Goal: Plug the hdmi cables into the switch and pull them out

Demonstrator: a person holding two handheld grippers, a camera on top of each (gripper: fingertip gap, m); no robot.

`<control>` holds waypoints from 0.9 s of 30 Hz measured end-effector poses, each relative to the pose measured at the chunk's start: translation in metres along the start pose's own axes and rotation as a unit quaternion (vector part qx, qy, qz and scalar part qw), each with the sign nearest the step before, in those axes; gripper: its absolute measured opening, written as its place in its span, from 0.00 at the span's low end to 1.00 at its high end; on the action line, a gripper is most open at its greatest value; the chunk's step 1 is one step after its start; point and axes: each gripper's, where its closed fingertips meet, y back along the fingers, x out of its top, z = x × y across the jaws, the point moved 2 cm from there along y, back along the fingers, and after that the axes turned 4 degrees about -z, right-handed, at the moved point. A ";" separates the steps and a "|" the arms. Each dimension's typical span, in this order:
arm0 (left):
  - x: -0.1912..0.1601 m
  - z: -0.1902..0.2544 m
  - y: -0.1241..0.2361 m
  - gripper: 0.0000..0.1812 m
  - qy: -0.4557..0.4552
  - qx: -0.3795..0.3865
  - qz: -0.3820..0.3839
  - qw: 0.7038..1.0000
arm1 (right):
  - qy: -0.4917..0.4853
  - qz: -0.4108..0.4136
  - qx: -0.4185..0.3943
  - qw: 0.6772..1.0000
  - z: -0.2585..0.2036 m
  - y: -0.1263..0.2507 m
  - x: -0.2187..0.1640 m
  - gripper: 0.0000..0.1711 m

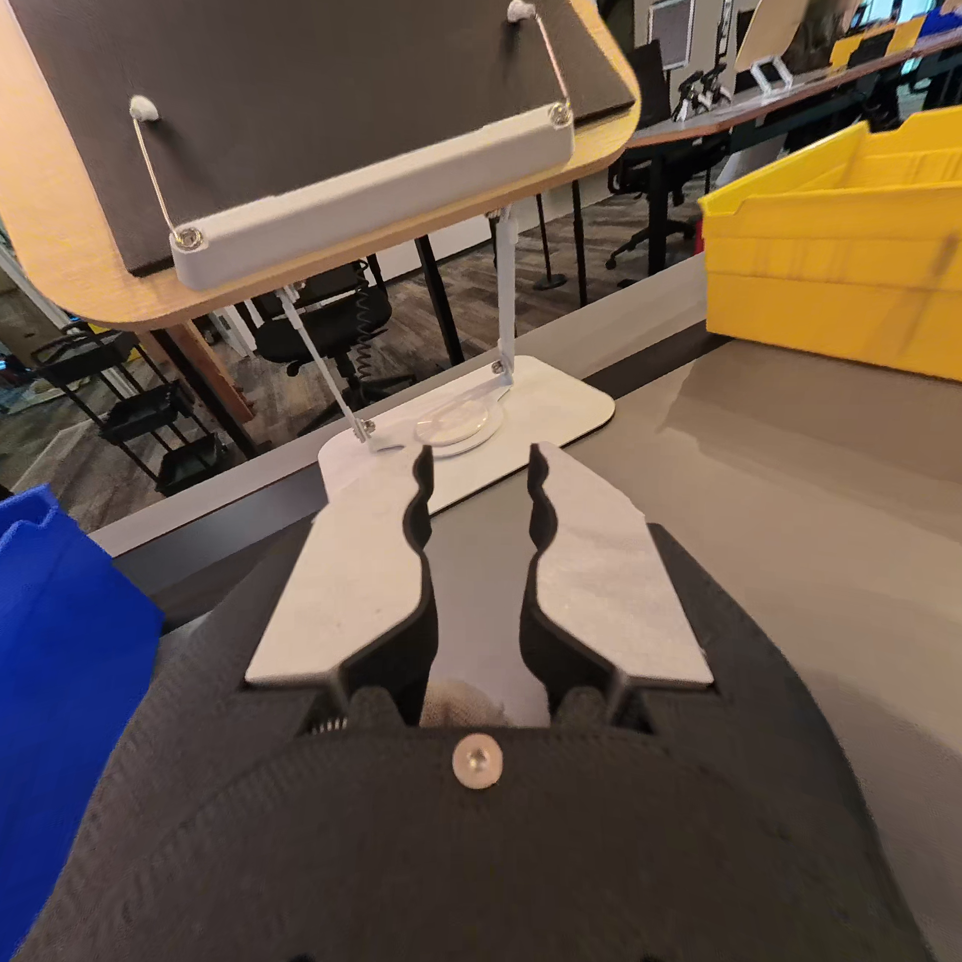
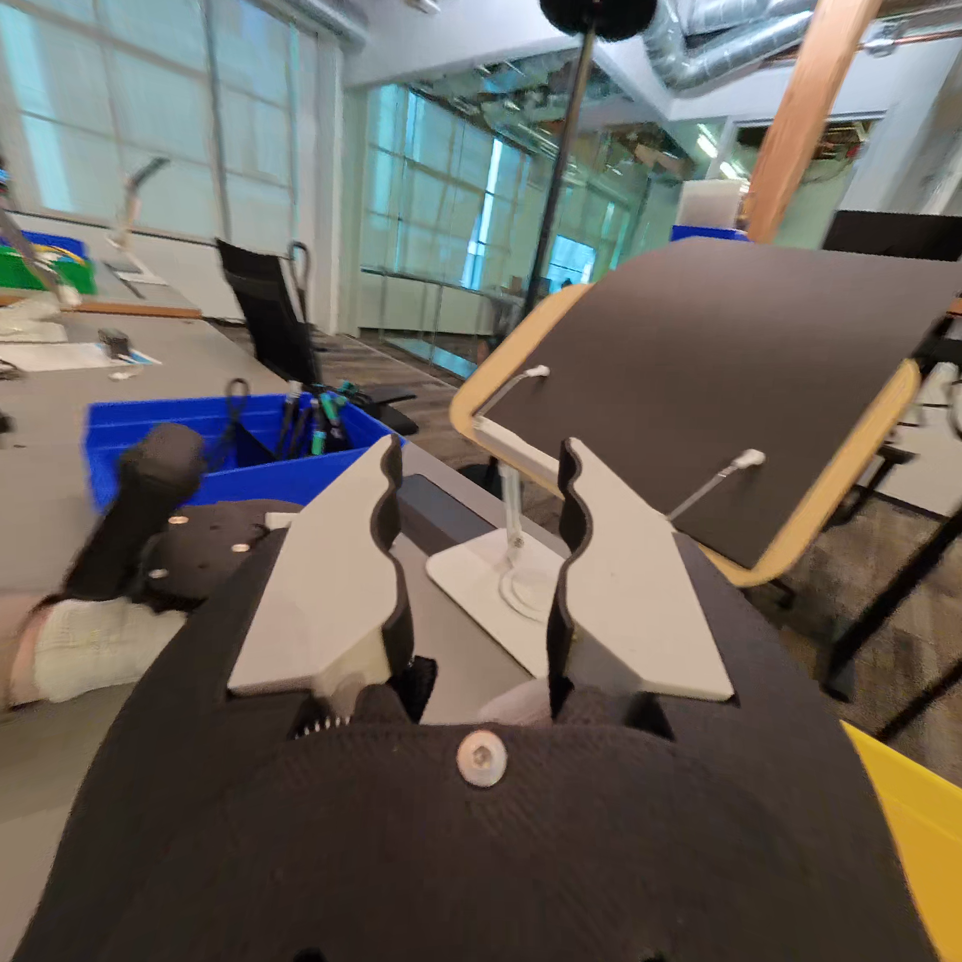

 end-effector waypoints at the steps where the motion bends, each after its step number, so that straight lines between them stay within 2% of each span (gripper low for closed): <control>1: 0.001 0.003 0.001 0.19 0.003 -0.003 0.003 1.000 | 0.003 -0.002 -0.013 1.000 0.008 0.000 -0.001 0.35; 9: 0.009 0.033 0.007 0.19 -0.029 -0.043 0.024 0.998 | -0.057 0.090 -0.026 0.994 0.028 0.011 0.040 0.36; 17: 0.008 0.030 0.017 0.19 -0.008 -0.045 0.030 0.999 | -0.078 0.132 -0.008 0.988 -0.001 -0.039 0.063 0.37; 23: 0.010 0.033 0.027 0.21 -0.019 -0.043 0.042 0.998 | -0.068 0.115 -0.001 0.991 -0.026 -0.078 0.060 0.37; 27: 0.031 0.002 0.030 0.24 0.002 -0.003 0.074 0.997 | -0.026 0.061 -0.046 0.997 -0.005 -0.075 0.035 0.36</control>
